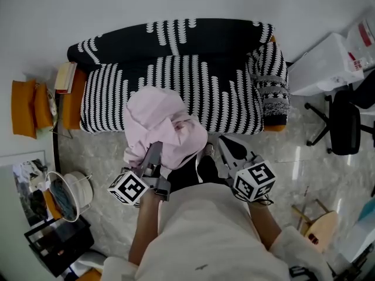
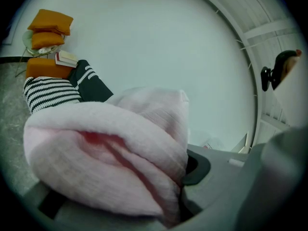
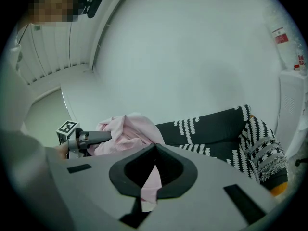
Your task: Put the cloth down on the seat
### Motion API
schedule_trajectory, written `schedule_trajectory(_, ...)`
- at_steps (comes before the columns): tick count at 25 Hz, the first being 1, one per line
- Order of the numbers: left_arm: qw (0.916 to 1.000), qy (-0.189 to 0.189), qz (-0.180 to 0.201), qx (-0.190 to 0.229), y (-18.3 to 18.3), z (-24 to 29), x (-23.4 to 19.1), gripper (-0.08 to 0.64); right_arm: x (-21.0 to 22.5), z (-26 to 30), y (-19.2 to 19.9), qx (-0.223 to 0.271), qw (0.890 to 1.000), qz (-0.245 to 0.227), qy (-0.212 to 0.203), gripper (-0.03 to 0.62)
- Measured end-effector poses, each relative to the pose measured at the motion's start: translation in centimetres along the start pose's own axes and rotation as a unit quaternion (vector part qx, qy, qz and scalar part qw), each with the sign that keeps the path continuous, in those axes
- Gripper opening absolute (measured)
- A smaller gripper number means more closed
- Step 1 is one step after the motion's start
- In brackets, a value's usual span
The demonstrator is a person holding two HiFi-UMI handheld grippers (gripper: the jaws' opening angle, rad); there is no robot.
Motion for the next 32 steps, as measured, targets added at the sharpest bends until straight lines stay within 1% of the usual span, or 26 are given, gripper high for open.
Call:
schedule_trajectory(7,1.0,0.007,0.006,-0.003,-1.8,1.7,-0.5,0.181,0.6,0.9,-1.6,0.012,1.0,-0.007,0.017,0.008)
schedule_trajectory(12,0.9998,0.018,0.011,-0.004,-3.3,3.5,-0.4,0.181,1.1,1.8,-2.8,0.013,0.999,-0.011,0.028,0.008)
schedule_trajectory(20,0.9991,0.029,0.016,-0.024,-5.8,6.9,-0.8,0.181,1.9,3.9,-4.9,0.016,0.999,-0.011,0.048,0.008)
schedule_trajectory(32,0.9959,0.066,0.024,-0.058,-9.6,12.4,-0.4,0.181,2.9,8.0,-8.5,0.024,0.996,-0.022,0.079,0.008)
Point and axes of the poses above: the fingertips, and each gripper's own axes: z forward along the fingers, x to its right, y out of its underside, the point moved 6 cm from there along -z, backward along the fingers, and after that the axes turned 15 degrees about -y, right-handed, at the moved point
